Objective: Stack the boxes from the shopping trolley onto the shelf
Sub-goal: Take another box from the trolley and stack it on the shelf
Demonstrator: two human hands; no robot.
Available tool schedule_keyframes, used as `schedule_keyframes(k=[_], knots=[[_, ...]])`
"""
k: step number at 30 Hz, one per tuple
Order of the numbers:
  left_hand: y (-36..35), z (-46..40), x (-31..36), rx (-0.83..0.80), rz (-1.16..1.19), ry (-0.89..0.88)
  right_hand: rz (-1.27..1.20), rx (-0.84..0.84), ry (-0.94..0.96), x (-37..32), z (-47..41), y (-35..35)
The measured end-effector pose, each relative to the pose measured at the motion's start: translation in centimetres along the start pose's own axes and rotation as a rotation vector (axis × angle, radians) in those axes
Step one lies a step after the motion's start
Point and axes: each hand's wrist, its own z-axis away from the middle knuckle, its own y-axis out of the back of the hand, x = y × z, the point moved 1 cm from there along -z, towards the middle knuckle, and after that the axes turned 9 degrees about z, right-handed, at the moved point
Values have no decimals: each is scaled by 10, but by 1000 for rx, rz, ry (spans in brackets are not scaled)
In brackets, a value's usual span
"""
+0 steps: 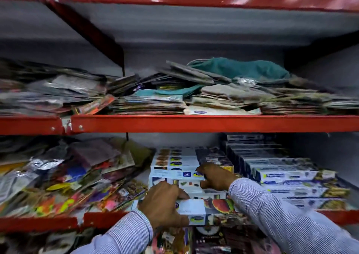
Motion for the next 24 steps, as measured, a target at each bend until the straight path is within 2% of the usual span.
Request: schedule_keyframes(k=[7,15,24], knots=[[-8,-11,-6,-3,-5,-5,0,69,30,4,-24,-5],[-5,-25,-18,40,29,32,-7,256,-12,13,-23,-3],[-6,-68,-29,73,51,37,-92,60,-35,24,-29,5]])
